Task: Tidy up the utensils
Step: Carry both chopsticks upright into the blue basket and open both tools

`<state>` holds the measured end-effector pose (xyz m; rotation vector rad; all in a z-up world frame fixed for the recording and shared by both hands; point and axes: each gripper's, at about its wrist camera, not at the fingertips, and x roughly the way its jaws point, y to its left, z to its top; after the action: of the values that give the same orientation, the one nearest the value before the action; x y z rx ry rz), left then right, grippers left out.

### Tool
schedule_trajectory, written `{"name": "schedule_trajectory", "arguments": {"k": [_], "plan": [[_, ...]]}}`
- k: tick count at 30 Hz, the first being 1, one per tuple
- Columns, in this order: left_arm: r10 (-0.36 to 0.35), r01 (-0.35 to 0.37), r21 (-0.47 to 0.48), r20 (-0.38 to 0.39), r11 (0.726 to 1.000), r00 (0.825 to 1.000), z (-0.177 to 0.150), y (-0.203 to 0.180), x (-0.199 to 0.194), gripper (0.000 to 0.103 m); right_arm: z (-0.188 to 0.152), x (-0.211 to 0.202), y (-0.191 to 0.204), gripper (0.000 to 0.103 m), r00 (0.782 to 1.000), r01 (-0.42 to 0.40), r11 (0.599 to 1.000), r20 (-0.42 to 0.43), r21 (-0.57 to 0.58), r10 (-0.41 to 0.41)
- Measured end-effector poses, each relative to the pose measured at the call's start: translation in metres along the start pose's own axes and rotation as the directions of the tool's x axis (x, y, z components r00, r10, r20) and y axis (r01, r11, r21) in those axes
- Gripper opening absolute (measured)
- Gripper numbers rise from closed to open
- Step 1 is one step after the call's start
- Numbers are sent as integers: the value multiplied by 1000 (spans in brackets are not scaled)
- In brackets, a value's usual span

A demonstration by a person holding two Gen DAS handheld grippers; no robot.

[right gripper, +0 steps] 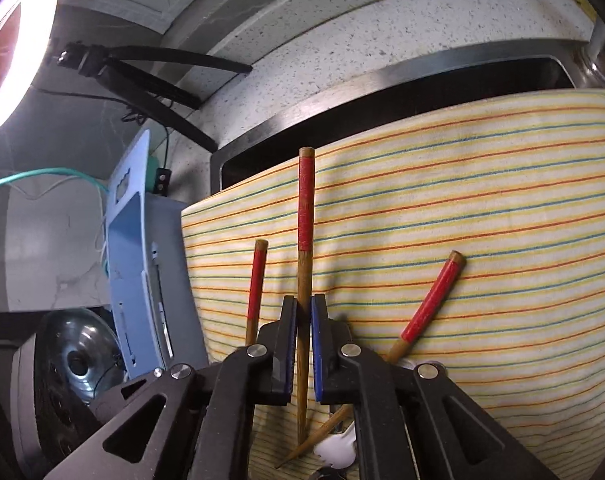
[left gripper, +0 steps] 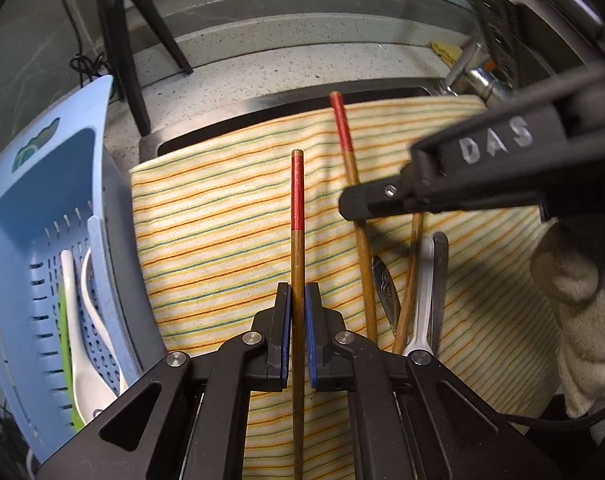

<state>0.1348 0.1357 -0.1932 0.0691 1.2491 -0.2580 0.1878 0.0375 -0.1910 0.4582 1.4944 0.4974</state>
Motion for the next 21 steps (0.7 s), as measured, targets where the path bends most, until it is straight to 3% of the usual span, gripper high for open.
{"name": "schedule_trajectory", "arguments": {"k": [8,21], "plan": [[-6,8,-26,78,1000,997,2,6,-38,5,-22,-22,18,6,998,-59,996,4,-60,60],[9,16,-94,256,995,967,-10,34,-124,5,-29,-74,66,6,985,-146,971,68,-188,161]]}}
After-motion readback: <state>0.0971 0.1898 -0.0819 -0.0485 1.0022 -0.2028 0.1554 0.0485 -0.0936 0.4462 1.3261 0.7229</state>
